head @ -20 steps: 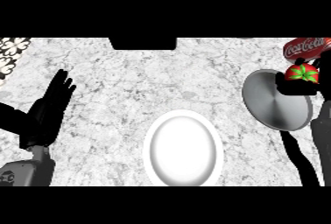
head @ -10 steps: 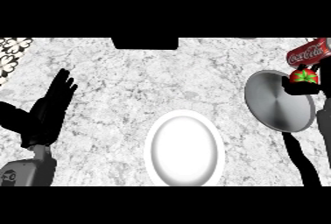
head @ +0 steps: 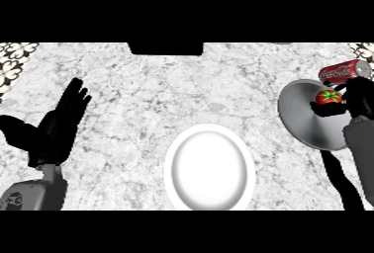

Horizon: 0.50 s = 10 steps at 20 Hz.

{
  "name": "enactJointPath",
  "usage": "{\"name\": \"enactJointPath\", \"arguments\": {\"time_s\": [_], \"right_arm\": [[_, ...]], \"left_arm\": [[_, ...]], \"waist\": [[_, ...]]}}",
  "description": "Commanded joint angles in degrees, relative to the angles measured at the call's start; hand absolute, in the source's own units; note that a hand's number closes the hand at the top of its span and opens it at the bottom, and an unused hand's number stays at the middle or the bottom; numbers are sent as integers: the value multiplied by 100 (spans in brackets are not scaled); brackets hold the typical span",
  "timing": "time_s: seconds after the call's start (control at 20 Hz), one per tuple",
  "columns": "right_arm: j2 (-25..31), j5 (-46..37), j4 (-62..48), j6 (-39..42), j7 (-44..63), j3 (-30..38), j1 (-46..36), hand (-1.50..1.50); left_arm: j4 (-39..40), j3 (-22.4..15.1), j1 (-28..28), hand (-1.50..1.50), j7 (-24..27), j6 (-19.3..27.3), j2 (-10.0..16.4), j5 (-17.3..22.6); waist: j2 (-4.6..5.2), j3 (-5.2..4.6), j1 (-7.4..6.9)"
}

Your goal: Pick the tomato from the plate and place it in the pan

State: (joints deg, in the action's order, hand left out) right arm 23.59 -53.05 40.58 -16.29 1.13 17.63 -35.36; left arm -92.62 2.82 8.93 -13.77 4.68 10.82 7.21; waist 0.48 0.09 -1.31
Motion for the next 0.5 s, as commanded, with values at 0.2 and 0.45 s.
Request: {"name": "enactJointPath", "arguments": {"time_s": [0.2, 0.45], "right_arm": [[265, 503, -1898, -162, -1066, 522, -566, -150], [266, 1511, -1433, -128, -1996, 1281, -391, -150]], "left_arm": [[146, 68, -16, 0, 256, -99, -50, -20], [130, 13, 79, 0, 22, 114, -146, -127]], "waist": [[6, 2, -24], [-7, 6, 72]]}}
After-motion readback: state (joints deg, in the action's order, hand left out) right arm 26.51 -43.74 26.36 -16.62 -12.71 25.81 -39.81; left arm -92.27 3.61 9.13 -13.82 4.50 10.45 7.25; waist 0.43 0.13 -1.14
